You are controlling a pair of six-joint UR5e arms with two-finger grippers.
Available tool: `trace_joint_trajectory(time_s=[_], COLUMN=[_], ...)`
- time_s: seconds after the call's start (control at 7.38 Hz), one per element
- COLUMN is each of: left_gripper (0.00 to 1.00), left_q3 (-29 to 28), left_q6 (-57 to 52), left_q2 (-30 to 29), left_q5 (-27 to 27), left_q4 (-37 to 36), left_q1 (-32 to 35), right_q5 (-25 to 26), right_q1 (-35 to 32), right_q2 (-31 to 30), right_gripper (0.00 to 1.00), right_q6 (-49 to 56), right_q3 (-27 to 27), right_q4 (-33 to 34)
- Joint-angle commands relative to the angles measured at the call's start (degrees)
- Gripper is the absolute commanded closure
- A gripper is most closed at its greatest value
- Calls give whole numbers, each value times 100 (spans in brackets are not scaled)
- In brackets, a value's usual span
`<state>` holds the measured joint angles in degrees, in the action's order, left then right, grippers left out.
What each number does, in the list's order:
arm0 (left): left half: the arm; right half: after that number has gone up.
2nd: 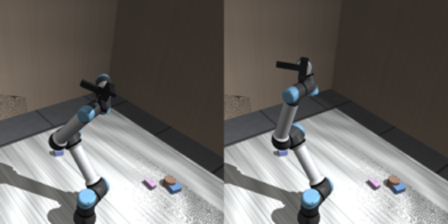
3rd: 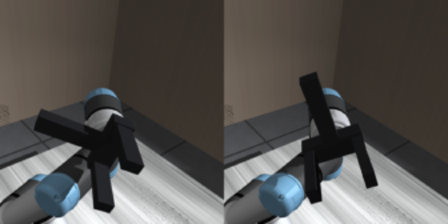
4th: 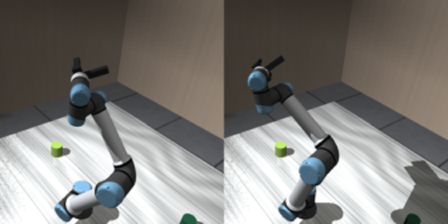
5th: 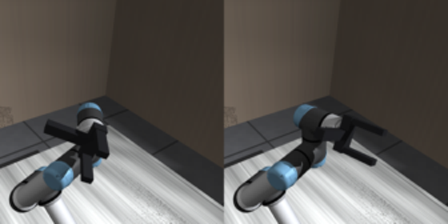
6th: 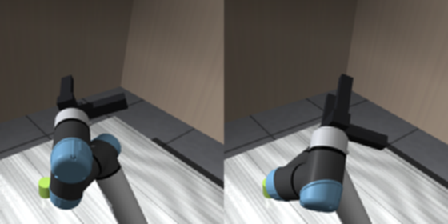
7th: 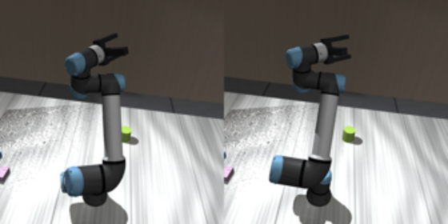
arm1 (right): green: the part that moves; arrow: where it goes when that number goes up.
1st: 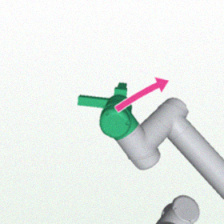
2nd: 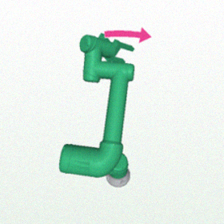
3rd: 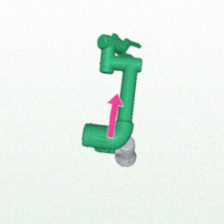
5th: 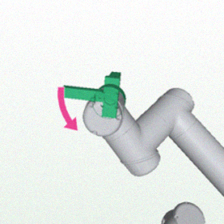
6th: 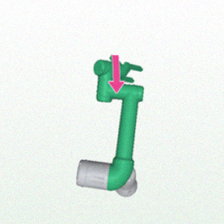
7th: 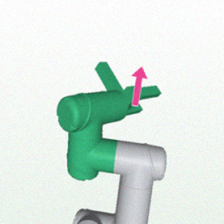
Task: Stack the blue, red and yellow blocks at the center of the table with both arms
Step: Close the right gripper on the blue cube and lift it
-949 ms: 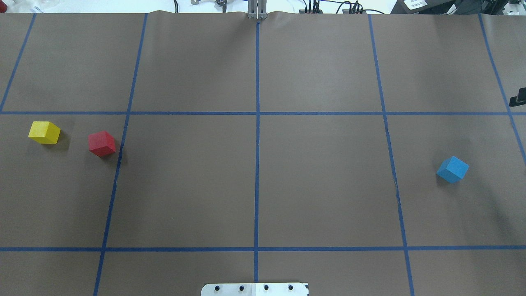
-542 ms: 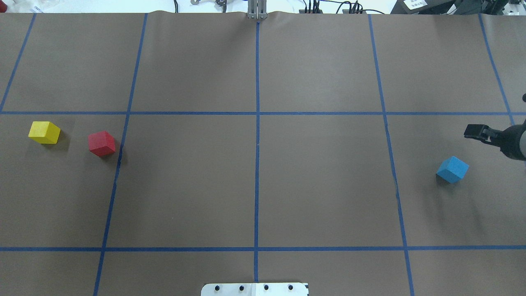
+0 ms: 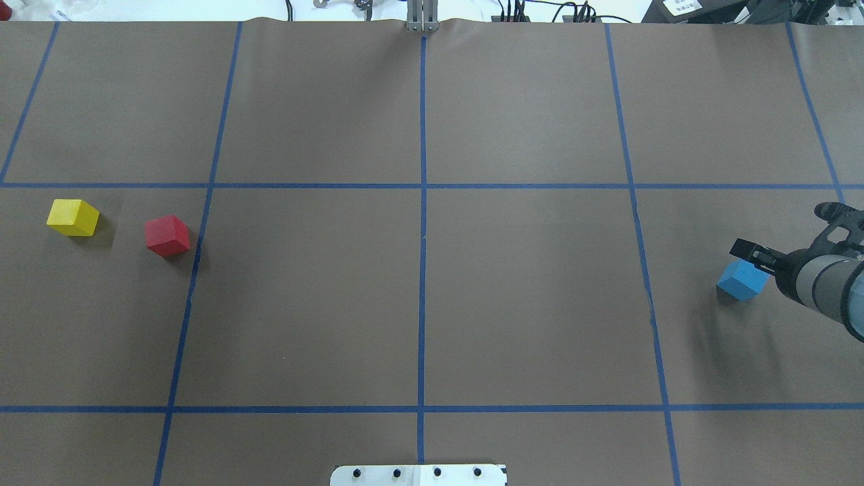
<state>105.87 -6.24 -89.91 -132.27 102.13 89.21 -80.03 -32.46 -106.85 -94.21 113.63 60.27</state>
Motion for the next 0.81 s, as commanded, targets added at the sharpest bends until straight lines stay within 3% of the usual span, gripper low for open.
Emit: trace_joint_trajectory(time_s=[0.0, 0.27, 0.41, 0.54, 0.68], left_gripper=[0, 0, 0, 0, 0], left_q3=[4, 4, 4, 4, -5], left_q6=[-9, -9, -9, -9, -9], left_q2=[0, 0, 0, 0, 0], left_q5=[0, 0, 0, 0, 0], left_q4=[0, 0, 0, 0, 0], left_q1=[0, 0, 0, 0, 0], right_q5=[339, 584, 699, 708, 822], right_q1=[336, 591, 662, 662, 671], right_q2=[120, 120, 164, 190, 191], right_gripper=[0, 1, 40, 99, 100], right_q6=[-430, -668, -861, -819, -740], right_q3=[-262, -324, -315, -324, -298], right_q4=[2, 106, 273, 301, 423])
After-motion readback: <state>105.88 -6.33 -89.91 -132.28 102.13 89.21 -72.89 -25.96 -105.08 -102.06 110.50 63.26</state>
